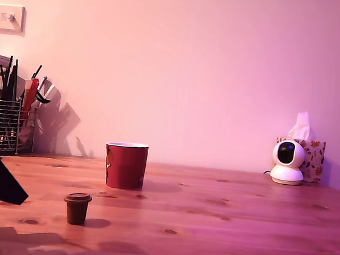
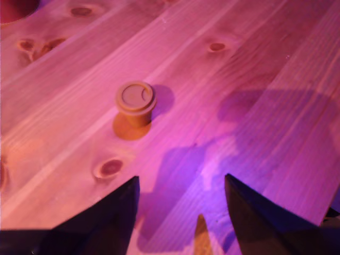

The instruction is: Pick up the coffee capsules on the table and drop them inside the coffee cup

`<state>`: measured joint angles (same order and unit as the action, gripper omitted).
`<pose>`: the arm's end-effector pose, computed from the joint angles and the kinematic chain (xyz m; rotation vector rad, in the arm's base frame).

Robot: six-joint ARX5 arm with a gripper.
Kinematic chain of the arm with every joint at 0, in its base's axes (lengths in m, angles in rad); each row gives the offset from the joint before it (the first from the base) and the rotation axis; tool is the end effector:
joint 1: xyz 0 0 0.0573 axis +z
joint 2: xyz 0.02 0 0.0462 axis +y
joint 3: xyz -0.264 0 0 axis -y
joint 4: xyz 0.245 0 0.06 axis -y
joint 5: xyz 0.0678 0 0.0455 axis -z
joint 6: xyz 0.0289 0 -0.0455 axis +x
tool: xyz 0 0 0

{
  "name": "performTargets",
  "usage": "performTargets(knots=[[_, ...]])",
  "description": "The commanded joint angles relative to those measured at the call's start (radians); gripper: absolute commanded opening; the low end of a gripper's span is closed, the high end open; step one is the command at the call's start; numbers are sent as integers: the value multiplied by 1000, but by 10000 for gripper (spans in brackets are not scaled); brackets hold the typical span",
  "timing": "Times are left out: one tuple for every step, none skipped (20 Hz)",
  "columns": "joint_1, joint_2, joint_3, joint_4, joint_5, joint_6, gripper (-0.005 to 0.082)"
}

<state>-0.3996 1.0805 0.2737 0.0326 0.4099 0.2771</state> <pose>0.1576 -0.0791 0.1351 0.2442 0.6831 -0.8727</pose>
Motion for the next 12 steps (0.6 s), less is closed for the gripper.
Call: performTargets(knots=[[0,-7,-23,25,0,11,462],[5,-7,-23,41,0,12,462],[9,-7,-24,58,0,12,462],[14,-7,-24,76,0,13,462],[20,-6,-26,93,1,19,462],[26,-2,-31,121,2,19,462],[30,7,-40,162,10,19,462],[33,20,-51,201,14,19,462],[35,39,-60,233,21,19,462],[38,59,-66,256,32,19,462],[38,82,-69,283,41,19,462],[38,105,-70,309,51,19,462]])
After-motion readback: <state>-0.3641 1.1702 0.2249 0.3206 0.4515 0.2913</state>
